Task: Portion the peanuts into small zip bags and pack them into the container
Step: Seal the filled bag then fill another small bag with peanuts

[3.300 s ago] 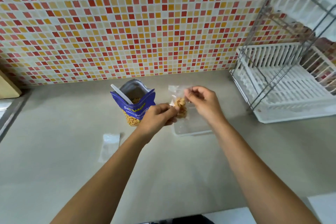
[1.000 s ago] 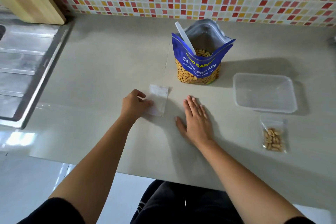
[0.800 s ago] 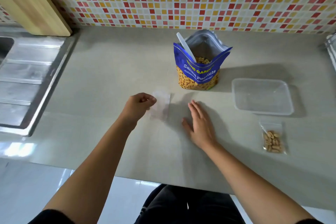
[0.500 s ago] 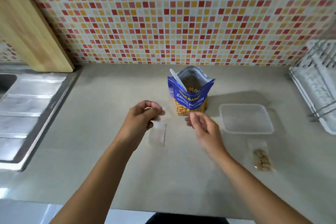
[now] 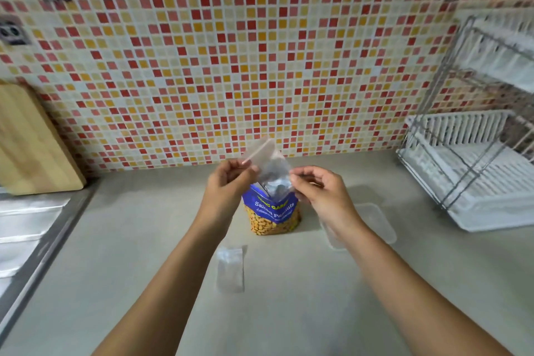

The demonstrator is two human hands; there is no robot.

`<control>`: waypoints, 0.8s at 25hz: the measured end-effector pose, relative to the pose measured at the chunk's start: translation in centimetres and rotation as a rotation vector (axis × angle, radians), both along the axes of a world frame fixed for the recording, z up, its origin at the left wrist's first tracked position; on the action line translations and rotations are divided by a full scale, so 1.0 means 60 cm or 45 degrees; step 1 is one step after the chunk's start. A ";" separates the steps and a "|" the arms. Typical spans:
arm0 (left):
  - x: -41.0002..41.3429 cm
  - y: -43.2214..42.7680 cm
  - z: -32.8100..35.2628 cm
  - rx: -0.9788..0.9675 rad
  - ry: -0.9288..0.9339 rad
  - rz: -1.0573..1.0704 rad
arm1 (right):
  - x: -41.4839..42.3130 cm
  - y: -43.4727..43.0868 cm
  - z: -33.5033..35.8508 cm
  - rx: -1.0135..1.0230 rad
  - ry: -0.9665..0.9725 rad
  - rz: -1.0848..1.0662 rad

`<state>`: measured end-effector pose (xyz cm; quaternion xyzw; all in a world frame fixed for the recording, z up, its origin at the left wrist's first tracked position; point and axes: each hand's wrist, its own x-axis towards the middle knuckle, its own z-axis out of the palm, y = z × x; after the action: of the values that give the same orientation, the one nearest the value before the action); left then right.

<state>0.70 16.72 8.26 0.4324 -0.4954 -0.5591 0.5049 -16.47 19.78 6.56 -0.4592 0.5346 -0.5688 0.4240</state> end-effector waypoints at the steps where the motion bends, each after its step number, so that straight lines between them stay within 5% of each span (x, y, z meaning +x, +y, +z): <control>1: 0.004 -0.012 0.005 -0.003 0.035 0.009 | -0.007 -0.004 0.007 -0.006 0.042 0.005; 7: -0.001 -0.037 0.028 0.034 -0.089 -0.095 | -0.023 -0.024 0.025 0.077 -0.188 0.027; 20: 0.000 -0.049 -0.003 0.334 0.327 -0.229 | -0.038 -0.029 0.021 -0.039 0.120 0.066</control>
<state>0.68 13.76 8.08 0.3736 -0.3866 -0.7122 0.4513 -18.75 18.01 7.79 -0.5056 0.5333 -0.5434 0.4059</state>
